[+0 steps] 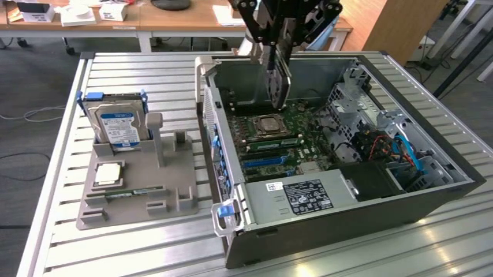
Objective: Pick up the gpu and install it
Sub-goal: 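Pick up the gpu and move the gpu toward the slot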
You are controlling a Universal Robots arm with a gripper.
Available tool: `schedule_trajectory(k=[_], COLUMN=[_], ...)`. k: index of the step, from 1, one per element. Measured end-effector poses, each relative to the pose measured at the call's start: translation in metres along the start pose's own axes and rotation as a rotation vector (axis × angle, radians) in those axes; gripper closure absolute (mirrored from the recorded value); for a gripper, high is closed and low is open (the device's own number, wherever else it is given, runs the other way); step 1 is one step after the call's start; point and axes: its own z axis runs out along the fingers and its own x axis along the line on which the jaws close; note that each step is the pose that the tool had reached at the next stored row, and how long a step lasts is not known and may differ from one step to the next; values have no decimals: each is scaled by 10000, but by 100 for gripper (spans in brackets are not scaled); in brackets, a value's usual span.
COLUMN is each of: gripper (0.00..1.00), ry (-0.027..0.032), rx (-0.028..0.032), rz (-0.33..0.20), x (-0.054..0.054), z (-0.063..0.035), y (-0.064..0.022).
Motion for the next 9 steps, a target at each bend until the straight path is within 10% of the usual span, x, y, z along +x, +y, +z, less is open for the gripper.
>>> schedule_trajectory(k=[9], gripper=[73], ry=[0], rx=[0], rz=[1], x=[-395], z=[13], y=[29])
